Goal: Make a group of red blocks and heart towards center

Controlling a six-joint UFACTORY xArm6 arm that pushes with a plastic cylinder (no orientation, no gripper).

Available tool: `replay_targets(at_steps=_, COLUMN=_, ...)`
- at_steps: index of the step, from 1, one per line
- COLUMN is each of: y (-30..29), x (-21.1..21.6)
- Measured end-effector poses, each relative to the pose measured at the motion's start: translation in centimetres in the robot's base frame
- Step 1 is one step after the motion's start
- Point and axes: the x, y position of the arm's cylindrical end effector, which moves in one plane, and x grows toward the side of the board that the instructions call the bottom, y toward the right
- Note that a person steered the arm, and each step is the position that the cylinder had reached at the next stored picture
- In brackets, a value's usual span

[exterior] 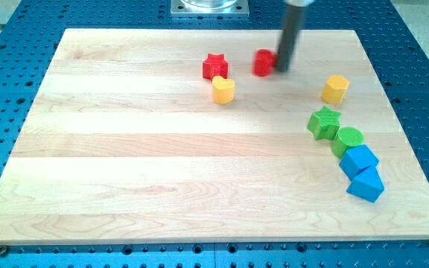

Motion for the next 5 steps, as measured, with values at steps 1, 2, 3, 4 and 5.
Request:
replay_targets(at_steps=1, y=-3.5, x=0.0)
replay_targets(at_steps=2, y=-2.3, x=-4.5)
replay_targets(at_steps=3, y=-8.2, x=-2.9)
replay_targets(at_steps=4, y=-6.1, x=-1.1)
replay_targets(at_steps=5, y=-2.0, x=-3.2)
